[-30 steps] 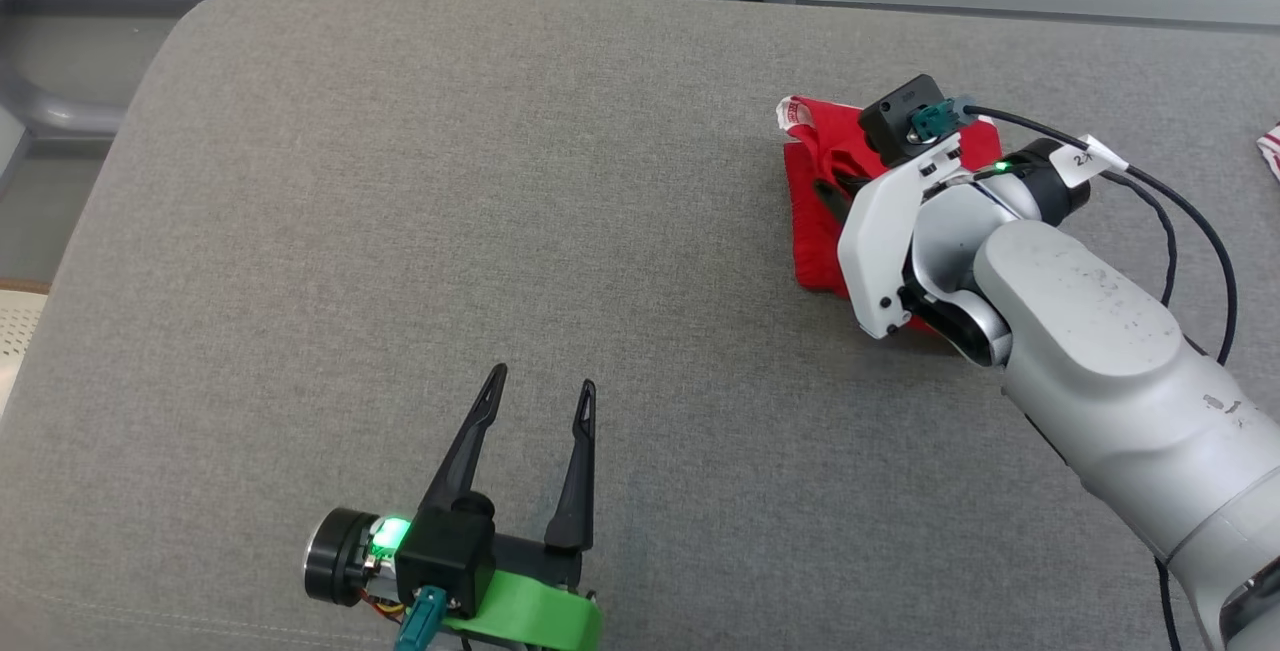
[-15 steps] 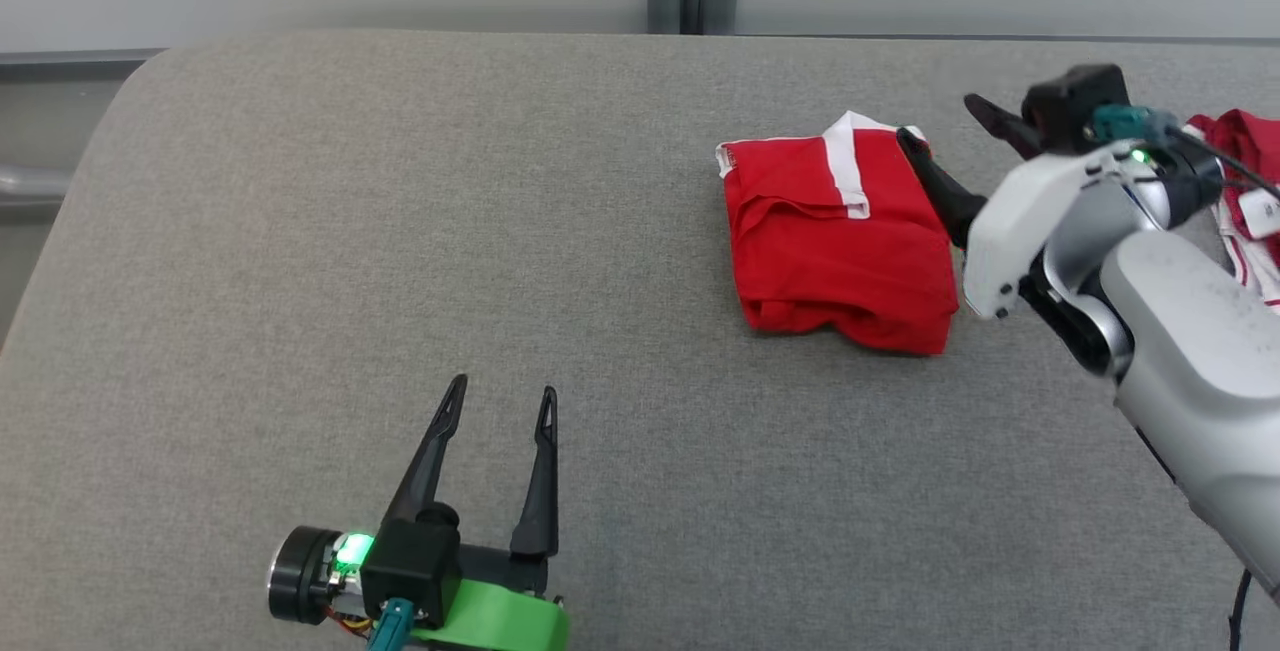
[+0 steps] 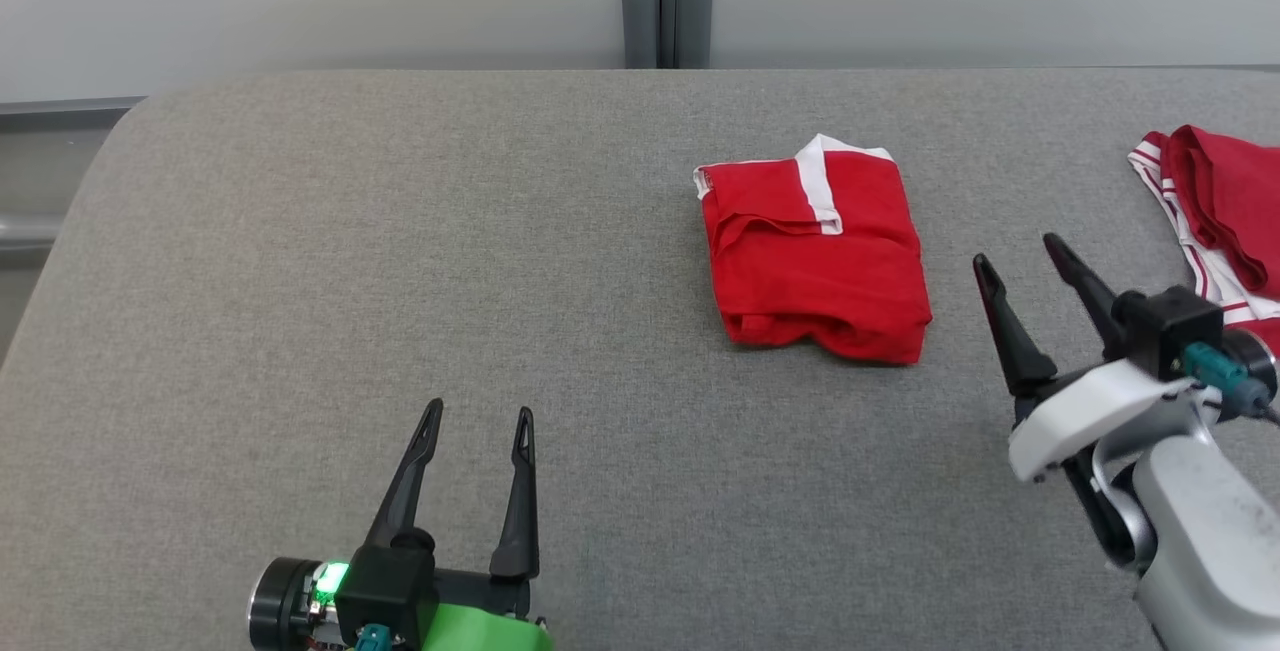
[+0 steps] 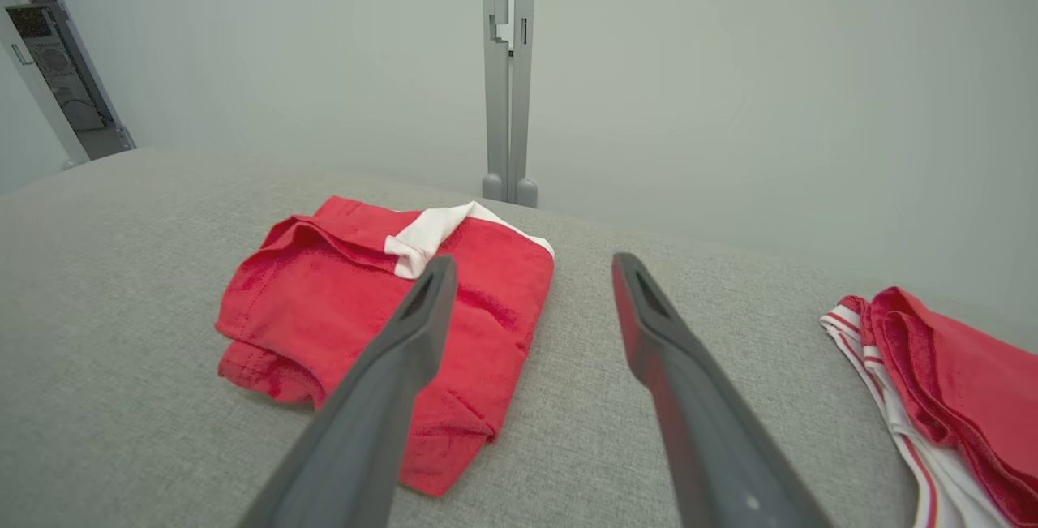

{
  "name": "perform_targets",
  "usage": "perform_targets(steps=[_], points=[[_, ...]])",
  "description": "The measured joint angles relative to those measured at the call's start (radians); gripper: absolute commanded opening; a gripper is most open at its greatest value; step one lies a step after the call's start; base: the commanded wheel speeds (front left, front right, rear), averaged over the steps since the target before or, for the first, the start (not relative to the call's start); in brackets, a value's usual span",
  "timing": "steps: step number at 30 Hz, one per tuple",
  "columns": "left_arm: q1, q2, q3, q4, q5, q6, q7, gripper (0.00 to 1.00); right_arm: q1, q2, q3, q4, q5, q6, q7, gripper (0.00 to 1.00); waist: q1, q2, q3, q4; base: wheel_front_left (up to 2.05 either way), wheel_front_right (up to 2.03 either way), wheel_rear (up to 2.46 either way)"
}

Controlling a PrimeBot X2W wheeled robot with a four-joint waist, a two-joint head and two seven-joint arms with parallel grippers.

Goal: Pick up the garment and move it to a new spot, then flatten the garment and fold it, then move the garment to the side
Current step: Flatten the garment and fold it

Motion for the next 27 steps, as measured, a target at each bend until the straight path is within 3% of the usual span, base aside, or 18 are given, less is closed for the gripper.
perform_targets(steps=[4, 8, 18, 27], points=[[0.004, 0.0, 0.0, -0.001, -0.003, -0.002, 0.0, 1.0, 0.108, 0.065, -0.044, -0.053, -0.051, 0.0, 0.0, 0.0, 0.0, -0.0001, -0.003, 0.01, 0.0, 0.0, 0.0], [0.004, 0.0, -0.005, 0.002, -0.004, -0.006, 0.0, 1.0, 0.093, 0.086, -0.048, -0.035, -0.07, 0.0, 0.0, 0.0, 0.0, 0.0, -0.002, 0.028, 0.0, 0.0, 0.0], [-0.011, 0.0, -0.04, 0.003, -0.026, 0.001, 0.0, 1.0, -0.124, 0.097, -0.021, 0.247, -0.069, 0.0, 0.002, 0.0, 0.0, 0.0, 0.032, 0.102, 0.0, 0.0, 0.0], [-0.055, 0.0, -0.096, -0.008, -0.051, -0.008, 0.0, 1.0, -0.286, 0.067, 0.049, 0.48, -0.043, 0.0, 0.028, 0.0, 0.0, 0.0, 0.096, 0.173, 0.0, 0.0, 0.0]])
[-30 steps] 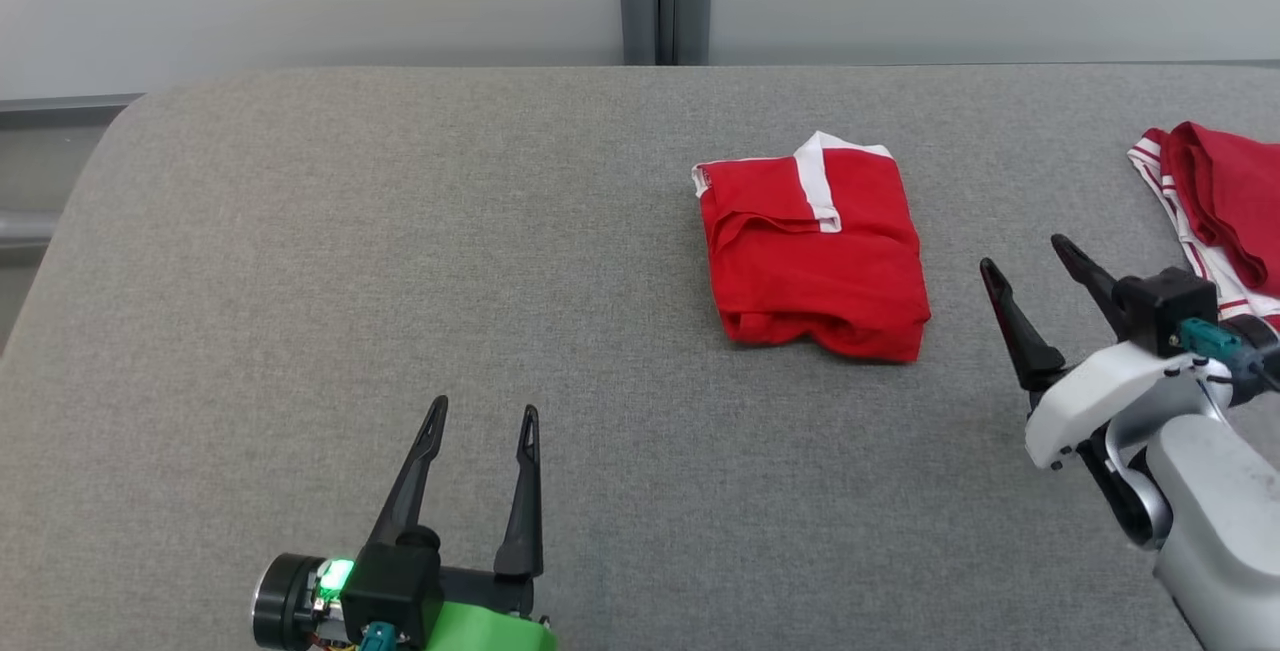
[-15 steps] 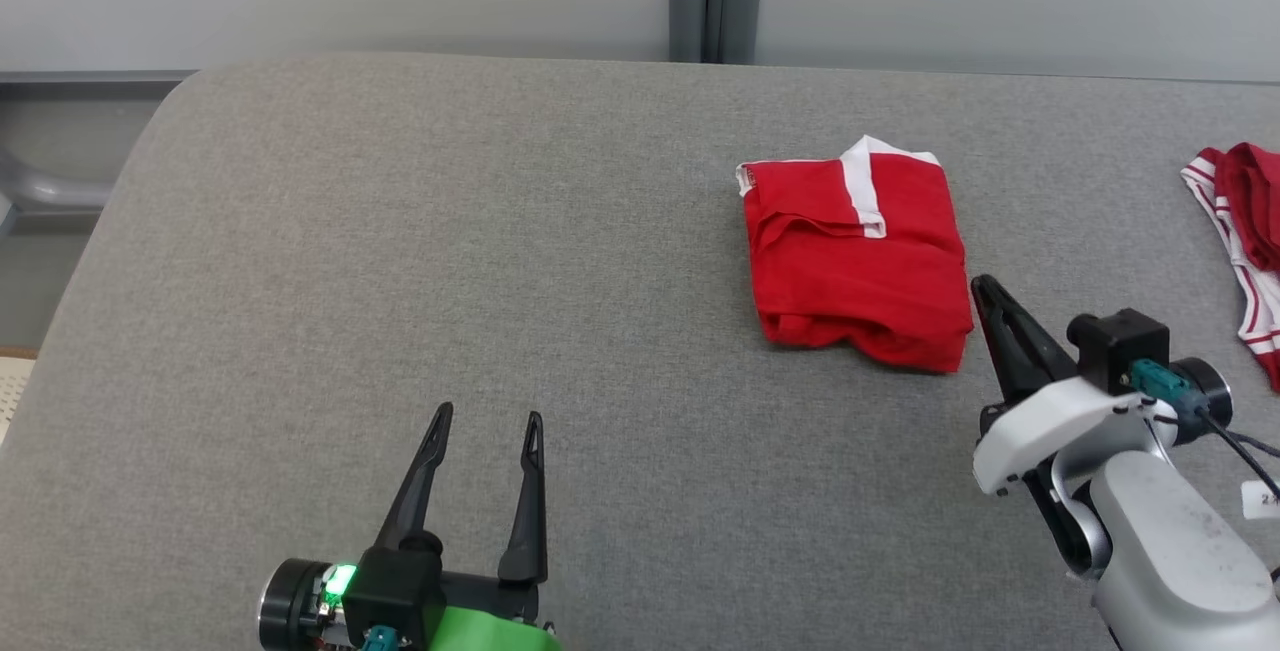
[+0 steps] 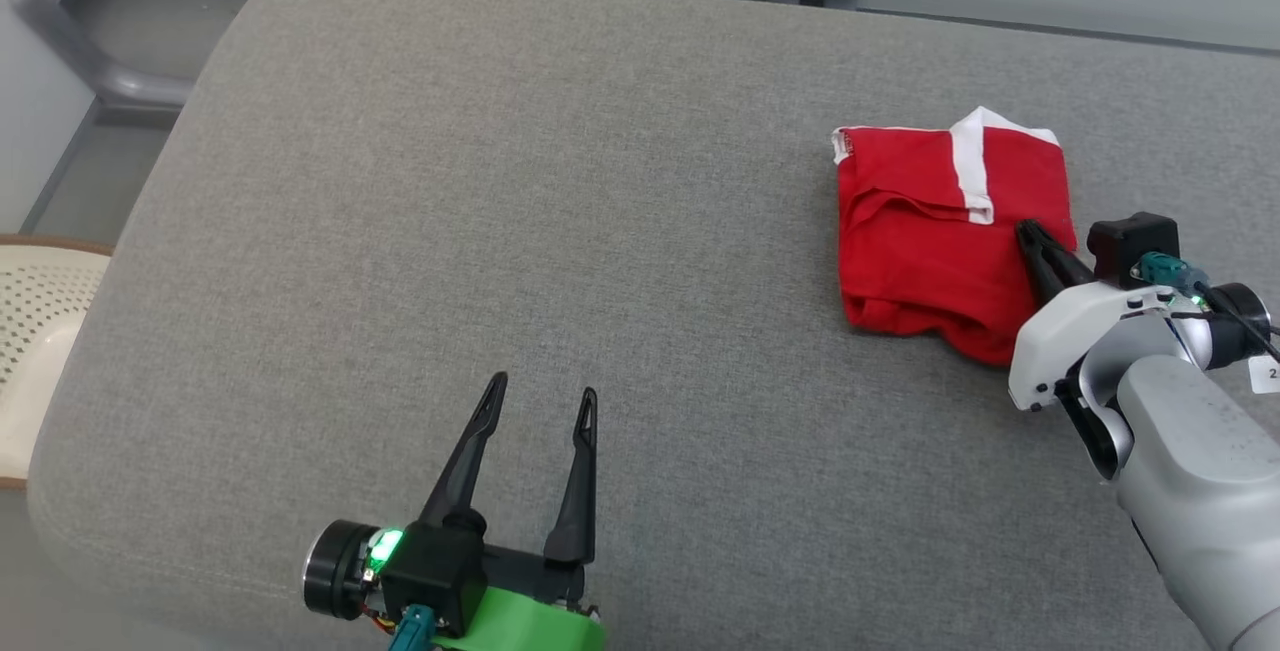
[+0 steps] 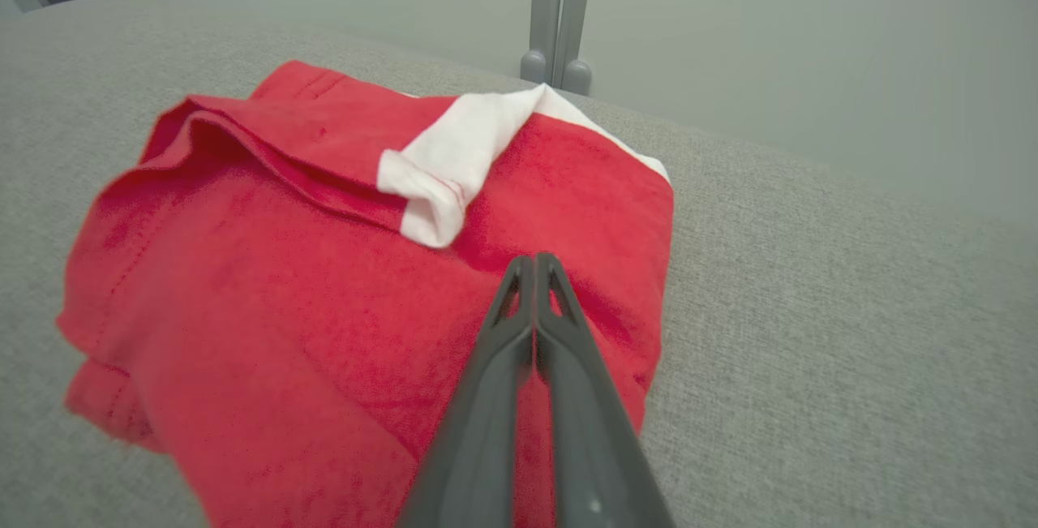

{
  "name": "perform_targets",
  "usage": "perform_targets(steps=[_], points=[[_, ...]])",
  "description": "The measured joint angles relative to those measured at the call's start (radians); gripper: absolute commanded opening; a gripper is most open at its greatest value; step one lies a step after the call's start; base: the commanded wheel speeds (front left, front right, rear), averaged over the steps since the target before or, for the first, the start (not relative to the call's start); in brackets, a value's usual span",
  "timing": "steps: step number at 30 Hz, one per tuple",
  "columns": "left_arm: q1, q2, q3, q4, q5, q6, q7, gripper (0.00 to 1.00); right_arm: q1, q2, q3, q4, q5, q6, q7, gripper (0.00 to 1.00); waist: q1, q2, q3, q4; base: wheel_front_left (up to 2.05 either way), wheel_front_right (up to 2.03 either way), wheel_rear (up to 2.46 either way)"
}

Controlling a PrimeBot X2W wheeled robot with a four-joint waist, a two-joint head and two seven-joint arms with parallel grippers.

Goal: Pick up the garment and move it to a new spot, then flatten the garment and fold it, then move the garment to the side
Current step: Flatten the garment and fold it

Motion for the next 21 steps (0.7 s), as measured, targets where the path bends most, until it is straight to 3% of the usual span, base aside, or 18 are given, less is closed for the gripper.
perform_targets(steps=[16, 21], points=[[-0.03, 0.0, -0.055, 0.0, -0.023, 0.014, 0.0, 1.0, -0.178, -0.017, 0.137, 0.121, 0.08, 0.0, -0.015, 0.0, 0.0, 0.0, 0.047, 0.114, 0.0, 0.0, 0.0], [-0.03, 0.0, -0.058, -0.003, -0.024, 0.022, 0.0, 1.0, -0.263, 0.007, 0.129, 0.053, 0.031, 0.0, -0.027, 0.0, 0.0, 0.0, 0.053, 0.124, 0.0, 0.0, 0.0]])
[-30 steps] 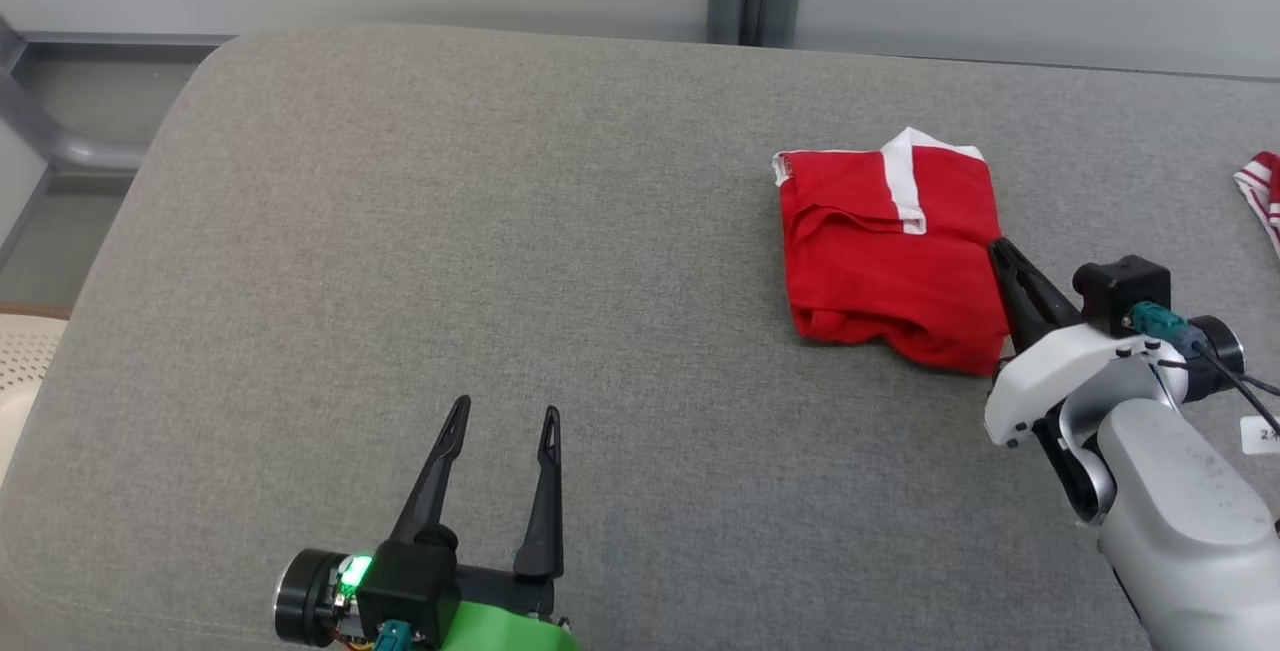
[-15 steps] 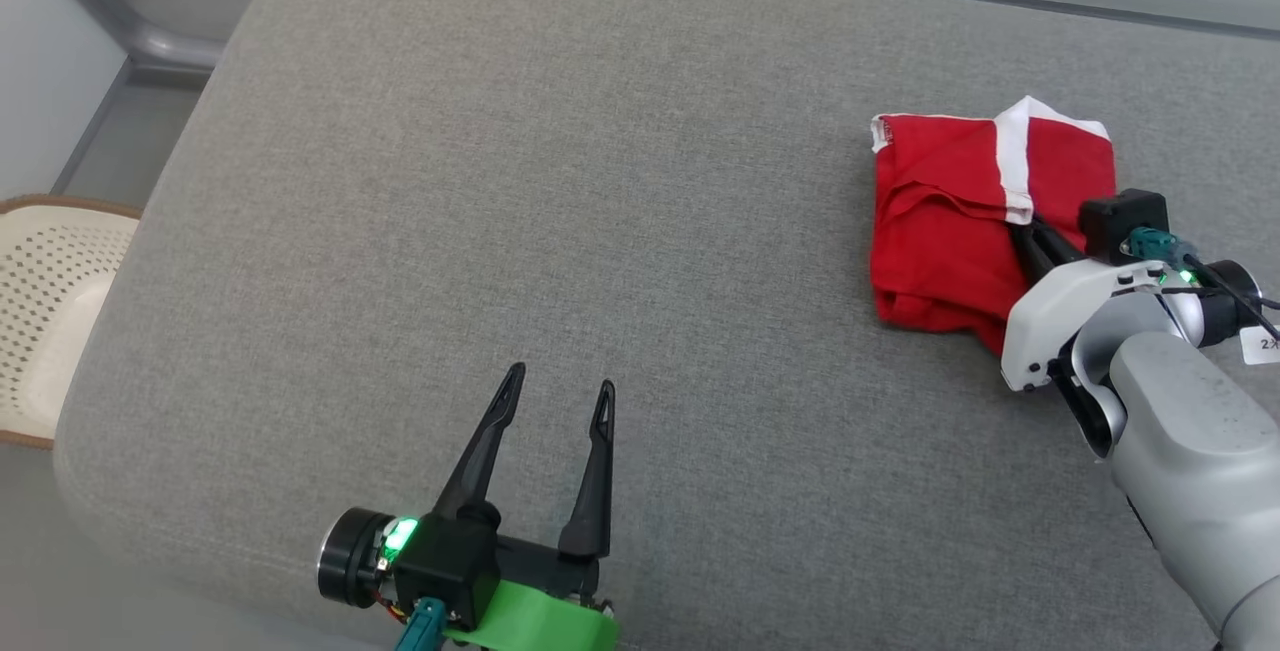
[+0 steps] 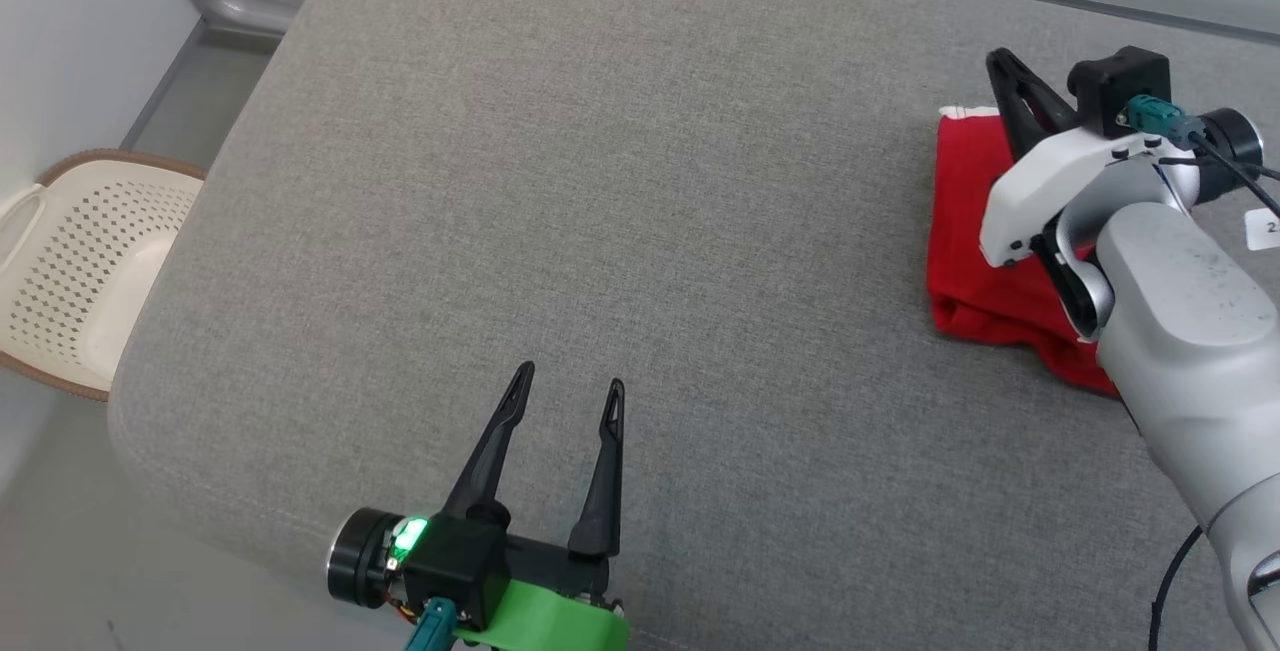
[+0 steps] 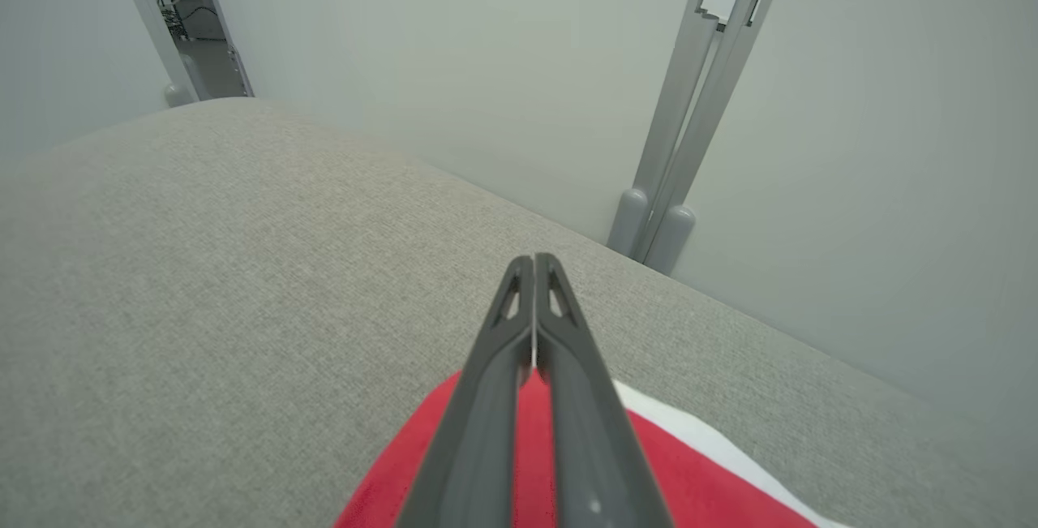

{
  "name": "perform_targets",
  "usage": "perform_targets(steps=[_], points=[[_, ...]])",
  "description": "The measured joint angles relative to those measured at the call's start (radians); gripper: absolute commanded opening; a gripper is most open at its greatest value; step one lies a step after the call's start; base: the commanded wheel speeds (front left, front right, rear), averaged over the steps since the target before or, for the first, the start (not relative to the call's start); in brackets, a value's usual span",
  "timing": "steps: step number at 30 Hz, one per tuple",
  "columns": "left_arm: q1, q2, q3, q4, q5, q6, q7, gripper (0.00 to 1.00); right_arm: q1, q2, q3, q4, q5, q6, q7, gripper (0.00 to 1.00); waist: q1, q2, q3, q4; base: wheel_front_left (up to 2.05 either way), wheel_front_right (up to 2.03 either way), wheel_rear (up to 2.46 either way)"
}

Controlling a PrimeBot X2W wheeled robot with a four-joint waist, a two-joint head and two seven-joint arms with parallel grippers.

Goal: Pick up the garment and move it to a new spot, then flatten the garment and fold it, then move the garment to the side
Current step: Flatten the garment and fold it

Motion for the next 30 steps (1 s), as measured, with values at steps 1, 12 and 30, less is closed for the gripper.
perform_targets(steps=[1, 12, 30], points=[[0.0, 0.0, 0.001, -0.001, 0.0, 0.004, 0.0, 1.0, 0.0, 0.008, -0.003, -0.018, -0.007, 0.0, -0.001, 0.0, 0.0, 0.0, 0.0, -0.002, 0.0, 0.0, 0.0], [-0.001, 0.0, 0.035, -0.001, 0.01, 0.001, 0.0, 1.0, 0.184, 0.018, -0.097, -0.231, -0.044, 0.0, -0.001, 0.02, 0.0, 0.0, -0.013, -0.072, 0.0, 0.0, 0.0], [0.044, 0.0, 0.276, -0.026, 0.041, -0.014, 0.0, 1.0, 0.553, 0.159, -0.296, -0.616, -0.159, 0.0, -0.001, 1.0, 0.0, 0.0001, -0.063, -0.315, 0.0, 0.0, 0.0]])
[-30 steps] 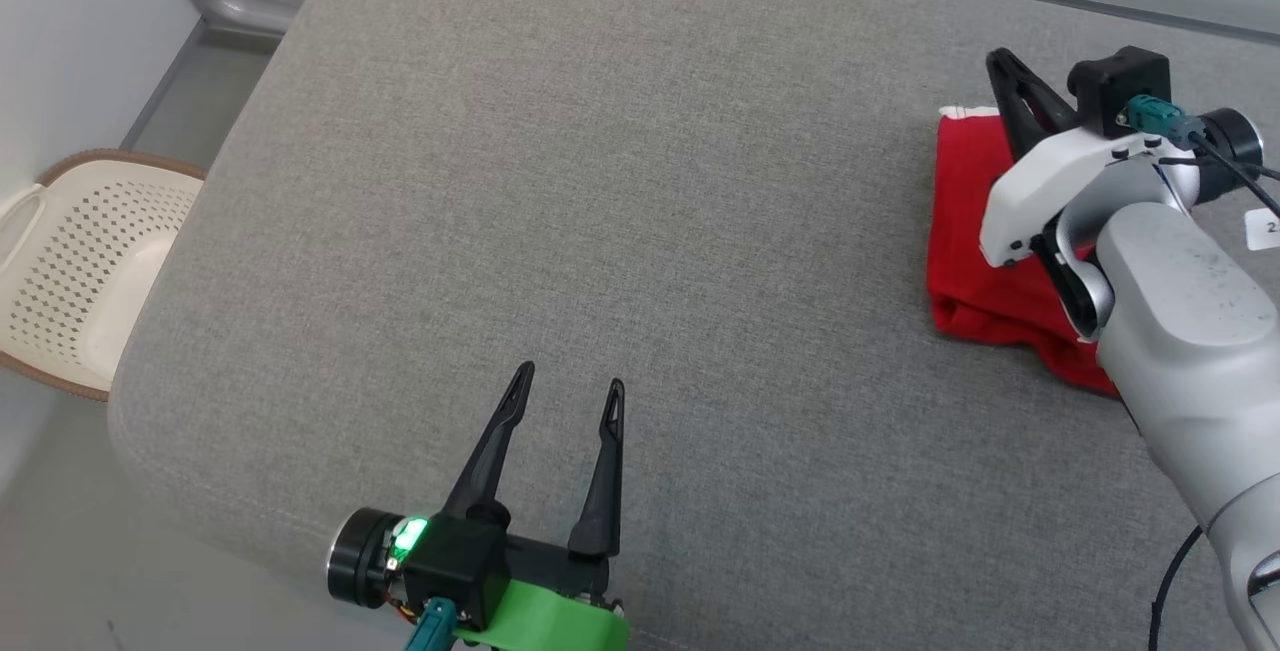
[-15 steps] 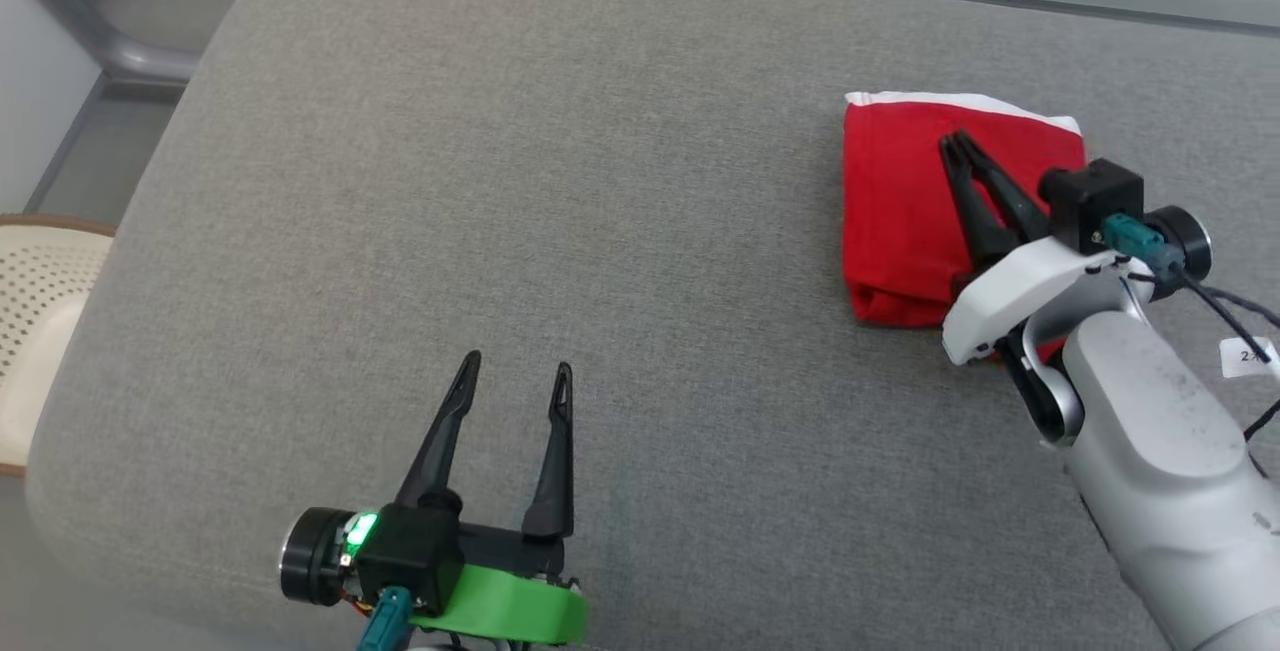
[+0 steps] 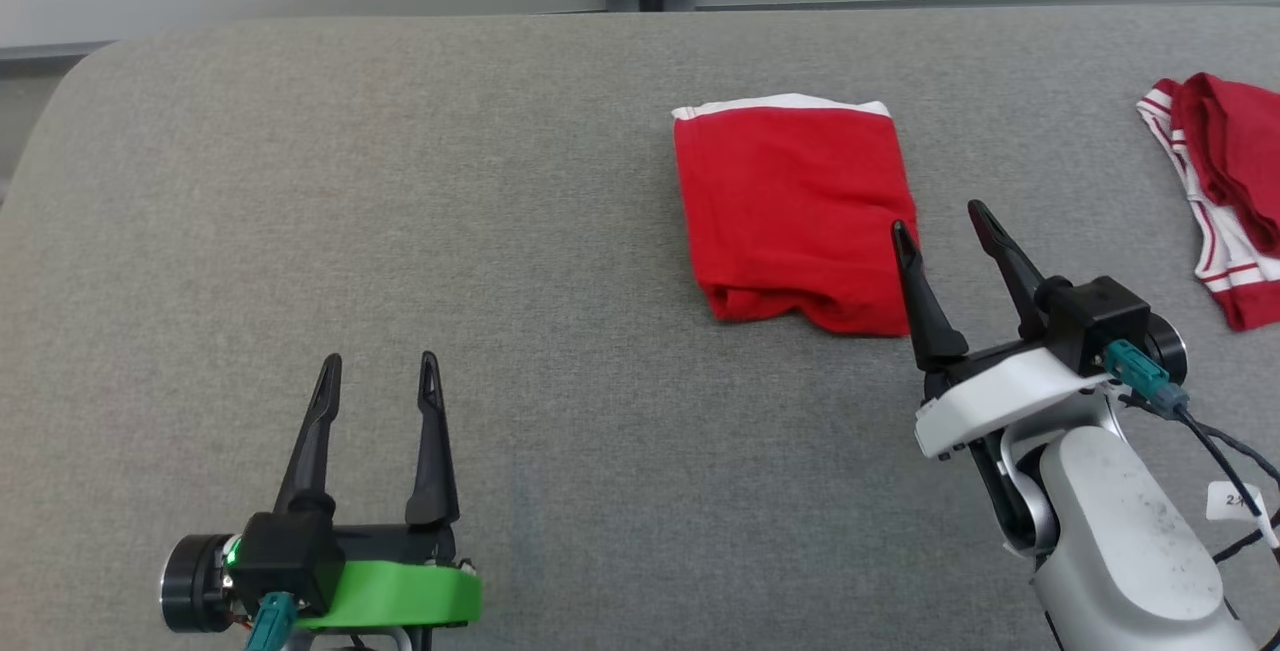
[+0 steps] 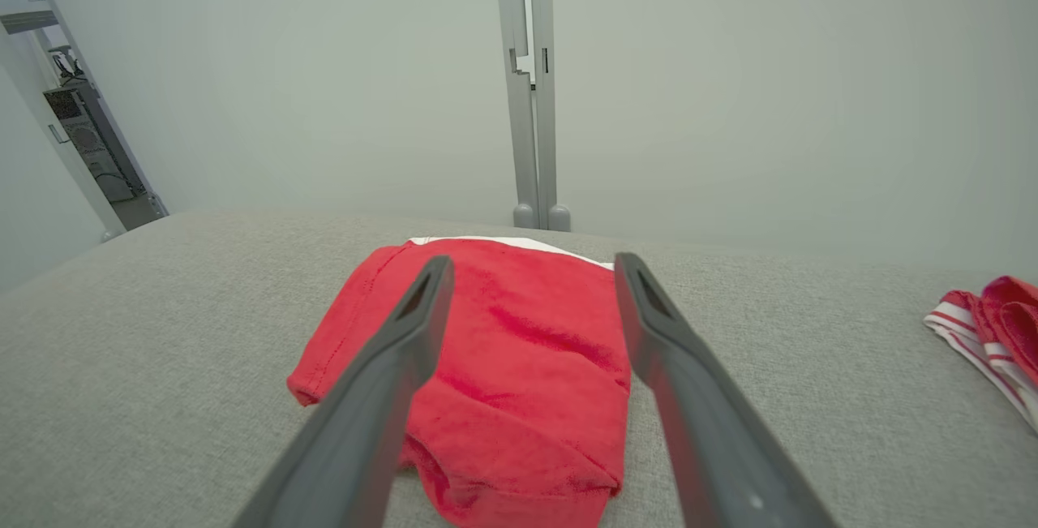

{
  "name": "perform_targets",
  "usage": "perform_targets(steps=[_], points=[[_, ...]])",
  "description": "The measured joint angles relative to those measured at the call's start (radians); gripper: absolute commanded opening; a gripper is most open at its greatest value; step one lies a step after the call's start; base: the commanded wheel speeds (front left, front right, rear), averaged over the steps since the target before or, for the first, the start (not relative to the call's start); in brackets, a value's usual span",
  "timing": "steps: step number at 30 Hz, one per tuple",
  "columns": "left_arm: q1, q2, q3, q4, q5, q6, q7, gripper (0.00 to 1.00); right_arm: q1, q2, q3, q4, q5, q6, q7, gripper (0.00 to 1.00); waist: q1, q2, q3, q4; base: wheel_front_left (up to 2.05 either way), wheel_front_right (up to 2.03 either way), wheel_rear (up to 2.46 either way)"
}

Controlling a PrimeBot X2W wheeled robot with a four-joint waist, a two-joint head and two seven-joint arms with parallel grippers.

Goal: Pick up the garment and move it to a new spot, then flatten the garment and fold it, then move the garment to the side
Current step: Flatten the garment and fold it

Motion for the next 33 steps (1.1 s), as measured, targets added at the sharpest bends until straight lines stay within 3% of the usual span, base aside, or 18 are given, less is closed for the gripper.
perform_targets(steps=[7, 14, 33], points=[[0.042, 0.0, 0.074, -0.011, -0.024, -0.009, 0.0, 1.0, 0.127, 0.032, -0.039, -0.117, -0.003, 0.0, 0.0, 1.0, 0.0, 0.0, -0.035, -0.074, 0.0, 0.0, 0.0], [0.111, 0.0, 0.134, -0.011, -0.024, -0.03, 0.0, 1.0, 0.231, 0.045, -0.017, -0.152, -0.019, 0.0, 0.0, 1.0, 0.0, 0.0, -0.099, -0.11, 0.0, 0.0, 0.0], [0.209, 0.0, 0.146, -0.005, 0.004, -0.061, 0.0, 1.0, 0.363, 0.063, -0.045, -0.2, -0.014, 0.0, 0.0, 1.0, 0.0, 0.0, -0.209, -0.108, 0.0, 0.0, 0.0]])
